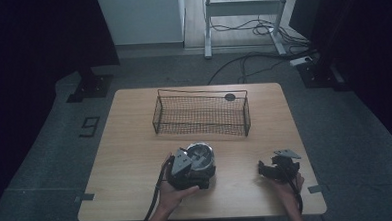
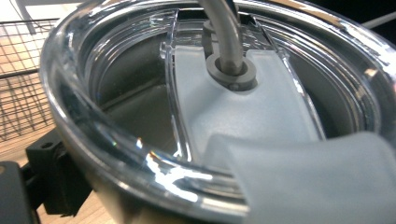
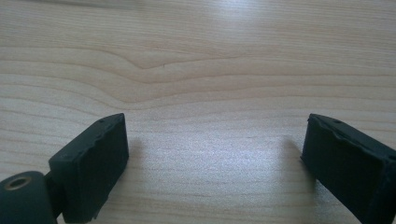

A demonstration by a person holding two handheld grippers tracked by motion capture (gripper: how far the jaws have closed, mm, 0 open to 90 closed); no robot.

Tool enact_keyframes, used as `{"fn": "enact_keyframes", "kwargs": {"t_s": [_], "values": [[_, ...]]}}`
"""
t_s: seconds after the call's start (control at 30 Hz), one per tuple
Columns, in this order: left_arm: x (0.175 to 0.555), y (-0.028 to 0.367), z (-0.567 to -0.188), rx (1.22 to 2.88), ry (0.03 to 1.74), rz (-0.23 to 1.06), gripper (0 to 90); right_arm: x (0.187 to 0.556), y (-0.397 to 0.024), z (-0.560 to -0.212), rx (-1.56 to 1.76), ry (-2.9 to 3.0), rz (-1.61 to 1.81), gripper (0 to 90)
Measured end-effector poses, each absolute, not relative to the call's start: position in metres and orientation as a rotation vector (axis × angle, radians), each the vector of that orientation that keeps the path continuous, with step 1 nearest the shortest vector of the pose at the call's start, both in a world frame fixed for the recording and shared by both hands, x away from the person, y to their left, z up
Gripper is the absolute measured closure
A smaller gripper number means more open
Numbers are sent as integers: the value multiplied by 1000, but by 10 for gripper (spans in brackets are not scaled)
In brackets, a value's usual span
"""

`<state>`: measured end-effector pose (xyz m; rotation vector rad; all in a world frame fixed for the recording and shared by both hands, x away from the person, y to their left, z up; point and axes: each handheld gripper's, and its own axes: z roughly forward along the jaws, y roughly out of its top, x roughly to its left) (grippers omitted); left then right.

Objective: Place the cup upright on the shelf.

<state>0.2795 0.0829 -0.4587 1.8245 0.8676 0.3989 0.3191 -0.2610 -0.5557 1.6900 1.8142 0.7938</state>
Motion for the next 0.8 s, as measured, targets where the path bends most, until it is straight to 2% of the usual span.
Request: {"fn": "enact_keyframes", "kwargs": {"t_s": [0.8], "values": [[294,109,-426,1774,925,446,31,319,-261,-556,1694,1801,793,80]]}}
